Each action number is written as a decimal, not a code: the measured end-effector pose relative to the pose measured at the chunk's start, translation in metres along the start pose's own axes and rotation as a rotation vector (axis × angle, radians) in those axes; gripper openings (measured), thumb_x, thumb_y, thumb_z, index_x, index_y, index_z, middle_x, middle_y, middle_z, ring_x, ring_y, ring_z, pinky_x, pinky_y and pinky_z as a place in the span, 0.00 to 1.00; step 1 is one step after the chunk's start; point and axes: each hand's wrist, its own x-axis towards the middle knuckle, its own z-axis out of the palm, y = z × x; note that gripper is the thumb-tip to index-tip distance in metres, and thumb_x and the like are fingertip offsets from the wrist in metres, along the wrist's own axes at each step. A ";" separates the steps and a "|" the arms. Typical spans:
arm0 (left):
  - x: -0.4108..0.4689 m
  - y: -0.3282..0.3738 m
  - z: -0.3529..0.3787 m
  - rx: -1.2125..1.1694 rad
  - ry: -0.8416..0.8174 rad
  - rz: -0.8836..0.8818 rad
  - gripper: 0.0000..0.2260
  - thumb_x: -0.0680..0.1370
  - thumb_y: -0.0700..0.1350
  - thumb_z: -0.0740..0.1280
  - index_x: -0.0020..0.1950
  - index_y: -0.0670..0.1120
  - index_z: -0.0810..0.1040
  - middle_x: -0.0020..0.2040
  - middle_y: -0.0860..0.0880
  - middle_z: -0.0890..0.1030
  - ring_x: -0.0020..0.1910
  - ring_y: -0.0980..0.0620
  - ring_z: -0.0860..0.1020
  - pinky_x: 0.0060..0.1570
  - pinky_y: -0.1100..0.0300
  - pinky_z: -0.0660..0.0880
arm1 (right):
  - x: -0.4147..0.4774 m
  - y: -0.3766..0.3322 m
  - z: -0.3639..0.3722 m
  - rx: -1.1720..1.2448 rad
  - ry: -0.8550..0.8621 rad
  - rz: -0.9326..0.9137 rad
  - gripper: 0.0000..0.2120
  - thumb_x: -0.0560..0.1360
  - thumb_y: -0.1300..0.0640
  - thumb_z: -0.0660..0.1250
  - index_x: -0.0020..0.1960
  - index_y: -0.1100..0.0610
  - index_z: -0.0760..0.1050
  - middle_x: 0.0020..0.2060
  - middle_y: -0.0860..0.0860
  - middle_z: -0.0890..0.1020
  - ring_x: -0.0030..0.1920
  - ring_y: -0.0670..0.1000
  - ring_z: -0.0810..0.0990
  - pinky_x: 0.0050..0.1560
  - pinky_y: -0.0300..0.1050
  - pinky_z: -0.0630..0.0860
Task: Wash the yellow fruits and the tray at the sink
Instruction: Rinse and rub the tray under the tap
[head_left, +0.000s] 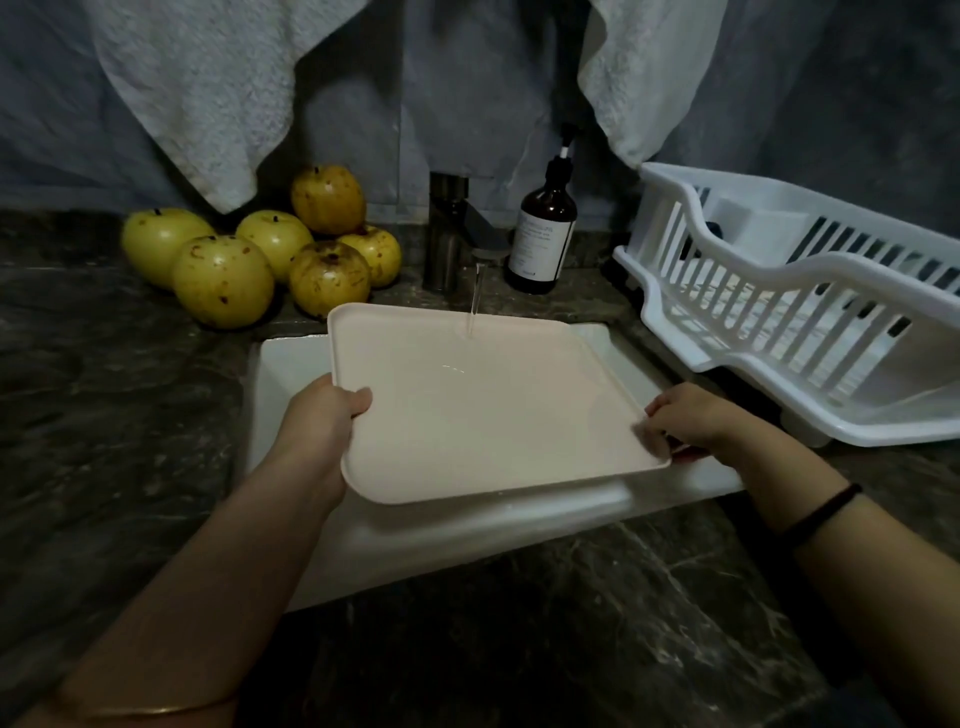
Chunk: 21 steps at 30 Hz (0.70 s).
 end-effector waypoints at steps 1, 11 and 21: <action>0.000 0.000 0.000 -0.001 -0.014 0.012 0.14 0.80 0.34 0.57 0.63 0.43 0.72 0.54 0.41 0.78 0.46 0.43 0.77 0.50 0.49 0.74 | 0.001 0.000 0.000 -0.003 0.009 0.001 0.04 0.71 0.70 0.63 0.44 0.65 0.75 0.37 0.59 0.74 0.36 0.55 0.72 0.34 0.43 0.71; 0.002 -0.002 0.000 -0.006 -0.029 -0.028 0.16 0.82 0.35 0.56 0.68 0.46 0.69 0.56 0.44 0.77 0.41 0.48 0.76 0.37 0.54 0.70 | 0.013 -0.007 0.015 0.006 -0.021 0.038 0.07 0.76 0.63 0.65 0.50 0.67 0.75 0.37 0.60 0.77 0.32 0.54 0.75 0.31 0.40 0.71; 0.005 -0.003 -0.001 0.029 0.067 0.079 0.15 0.79 0.33 0.58 0.62 0.48 0.71 0.54 0.44 0.79 0.46 0.44 0.78 0.47 0.52 0.75 | 0.019 -0.015 0.024 0.139 0.005 0.047 0.11 0.70 0.67 0.68 0.51 0.72 0.73 0.45 0.70 0.79 0.46 0.66 0.81 0.51 0.62 0.77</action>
